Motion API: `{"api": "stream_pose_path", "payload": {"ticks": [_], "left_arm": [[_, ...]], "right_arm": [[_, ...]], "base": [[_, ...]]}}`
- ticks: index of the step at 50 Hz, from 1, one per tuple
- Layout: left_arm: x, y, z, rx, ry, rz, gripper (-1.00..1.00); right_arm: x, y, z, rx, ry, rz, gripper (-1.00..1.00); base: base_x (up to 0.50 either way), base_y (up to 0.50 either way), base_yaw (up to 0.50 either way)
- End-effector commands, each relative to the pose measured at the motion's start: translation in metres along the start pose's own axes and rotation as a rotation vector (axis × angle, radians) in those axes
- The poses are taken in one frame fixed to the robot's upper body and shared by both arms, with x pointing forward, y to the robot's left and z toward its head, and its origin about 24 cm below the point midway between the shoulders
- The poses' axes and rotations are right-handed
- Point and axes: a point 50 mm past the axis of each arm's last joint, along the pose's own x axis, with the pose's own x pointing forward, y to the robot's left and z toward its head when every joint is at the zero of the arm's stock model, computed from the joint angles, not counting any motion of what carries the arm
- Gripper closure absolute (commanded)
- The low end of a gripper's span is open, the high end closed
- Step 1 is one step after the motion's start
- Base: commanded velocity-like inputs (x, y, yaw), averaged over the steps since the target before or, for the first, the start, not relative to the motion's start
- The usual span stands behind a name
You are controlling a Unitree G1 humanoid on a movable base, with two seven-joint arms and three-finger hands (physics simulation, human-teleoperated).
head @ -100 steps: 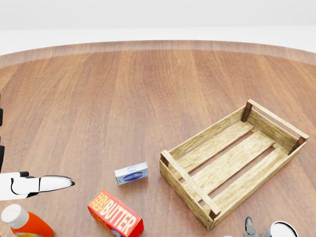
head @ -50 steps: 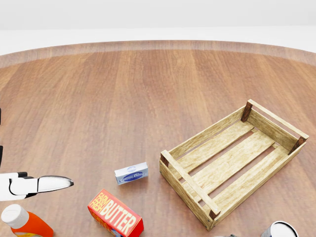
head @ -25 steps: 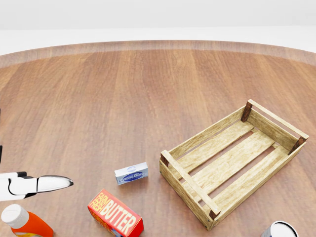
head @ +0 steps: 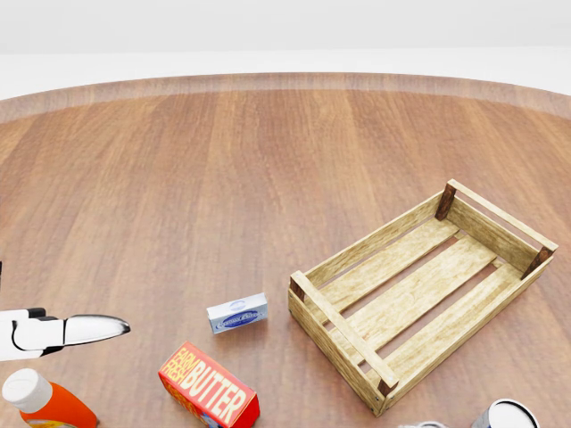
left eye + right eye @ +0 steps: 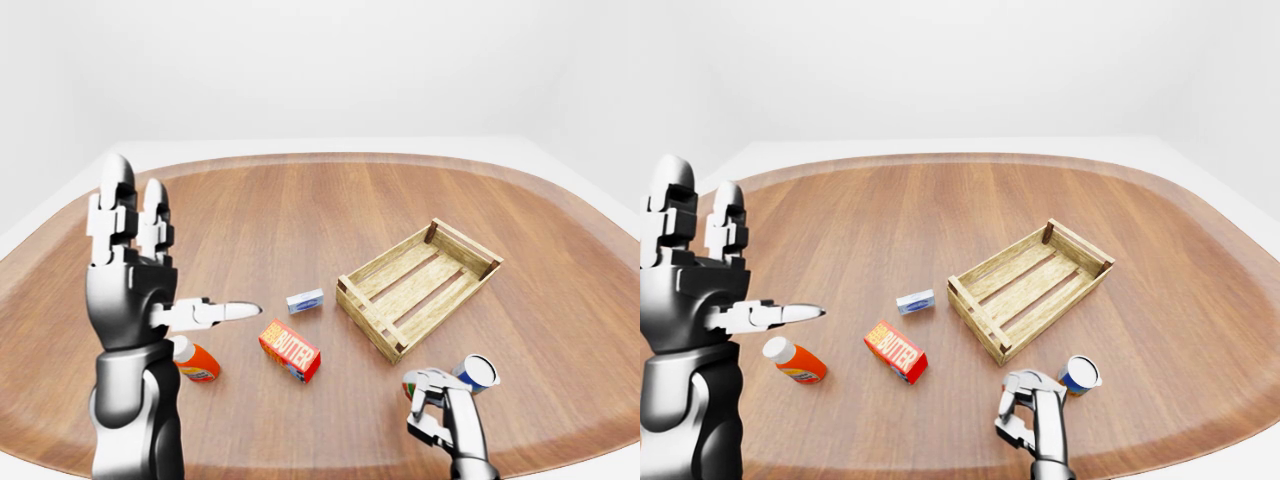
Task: Pick up the tomato sauce, and put it in the wooden tray.
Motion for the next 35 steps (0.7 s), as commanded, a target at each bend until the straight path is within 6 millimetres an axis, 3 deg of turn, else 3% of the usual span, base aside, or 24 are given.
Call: {"api": "stream_pose_path", "payload": {"ticks": [1, 35], "left_arm": [[0.000, 0.001, 0.002, -0.001, -0.009, 0.002, -1.00], [0.003, 0.007, 0.007, -0.005, -0.037, 0.021, -1.00]], "right_arm": [[-0.019, 0.002, 0.027, 0.006, -0.084, 0.024, 1.00], [-0.053, 0.001, 0.090, 0.104, -0.324, 0.075, 1.00]], "base": [[0.00, 0.00, 0.00], [0.00, 0.00, 0.00]]}}
